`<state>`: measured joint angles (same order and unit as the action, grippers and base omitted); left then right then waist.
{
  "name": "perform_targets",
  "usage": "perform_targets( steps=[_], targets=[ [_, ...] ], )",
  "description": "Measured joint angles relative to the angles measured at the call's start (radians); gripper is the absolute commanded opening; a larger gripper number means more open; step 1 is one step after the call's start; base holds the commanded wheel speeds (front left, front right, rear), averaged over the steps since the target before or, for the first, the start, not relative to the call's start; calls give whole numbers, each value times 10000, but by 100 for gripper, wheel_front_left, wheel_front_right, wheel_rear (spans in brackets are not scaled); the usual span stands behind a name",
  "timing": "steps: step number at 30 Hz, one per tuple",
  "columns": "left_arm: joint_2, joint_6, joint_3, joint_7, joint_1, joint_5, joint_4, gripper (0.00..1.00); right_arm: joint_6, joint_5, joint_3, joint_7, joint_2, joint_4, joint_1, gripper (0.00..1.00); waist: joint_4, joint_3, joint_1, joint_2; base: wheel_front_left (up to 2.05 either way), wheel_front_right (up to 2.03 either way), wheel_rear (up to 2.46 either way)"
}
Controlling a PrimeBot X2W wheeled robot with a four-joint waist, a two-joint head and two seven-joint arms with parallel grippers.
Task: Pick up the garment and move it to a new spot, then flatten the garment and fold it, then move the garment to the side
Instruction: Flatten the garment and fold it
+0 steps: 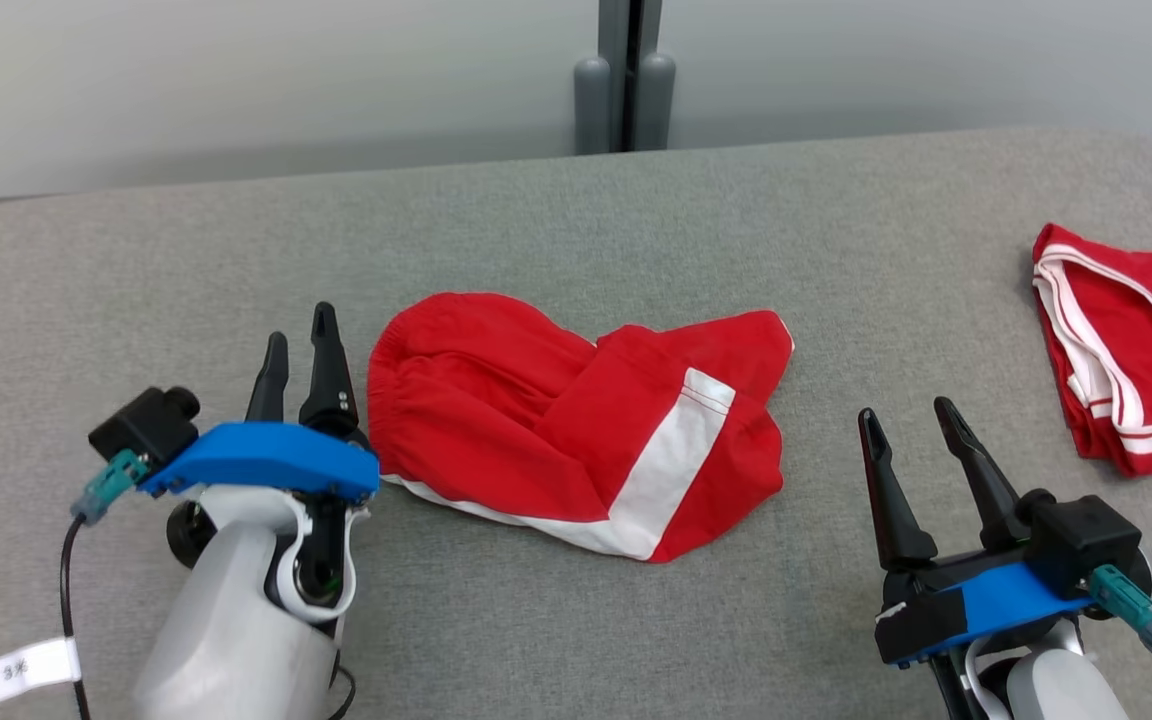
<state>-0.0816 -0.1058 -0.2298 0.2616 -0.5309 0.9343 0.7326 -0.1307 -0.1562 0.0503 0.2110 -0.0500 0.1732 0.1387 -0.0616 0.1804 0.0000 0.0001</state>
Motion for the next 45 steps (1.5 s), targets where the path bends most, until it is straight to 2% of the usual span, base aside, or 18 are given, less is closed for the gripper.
perform_targets(
  steps=[4,9,15,21,31,35,38,39,40,45],
  targets=[
    [0,-90,334,0,830,-1133,-999,100,0,42,-4,-140,2,-42,-40,100,144,-291,0,-1,0,0,0],
    [-144,-155,282,0,1927,-2995,-2224,100,0,42,-73,-378,0,-88,-190,100,341,-633,0,0,0,0,0],
    [-242,-178,591,2,3201,-4579,-3505,100,0,-52,2,-1164,-17,-17,-366,100,558,-987,0,0,0,0,0],
    [-142,-180,993,2,3889,-4901,-4136,100,0,-334,554,-2522,-401,182,-35,100,684,-1048,-1,0,0,0,0],
    [-10,-184,1177,2,3900,-5137,-4242,100,0,-840,2008,-5189,-1116,1390,2437,100,1109,-675,-1,0,0,0,0],
    [-10,-186,1087,2,3778,-5246,-4213,100,0,-1016,2339,-5808,-1275,2153,2961,100,1375,-547,0,0,0,0,0],
    [-12,-186,1062,2,3677,-5310,-4205,100,0,-1093,2589,-5854,-1325,2560,3303,100,1524,-443,0,0,0,0,0],
    [-15,-186,1064,2,3655,-5310,-4203,100,0,-1093,2642,-5848,-1346,2660,3372,83,1562,-414,0,0,0,0,0],
    [-19,-186,1060,2,3647,-5310,-4196,100,0,-1110,2692,-5831,-1361,2759,3428,0,1598,-392,1,0,0,0,0],
    [-21,-190,1104,2,3647,-5304,-4184,100,0,-1202,2846,-5559,-1425,2986,3503,0,1658,-353,1,0,0,0,0]
  ],
)
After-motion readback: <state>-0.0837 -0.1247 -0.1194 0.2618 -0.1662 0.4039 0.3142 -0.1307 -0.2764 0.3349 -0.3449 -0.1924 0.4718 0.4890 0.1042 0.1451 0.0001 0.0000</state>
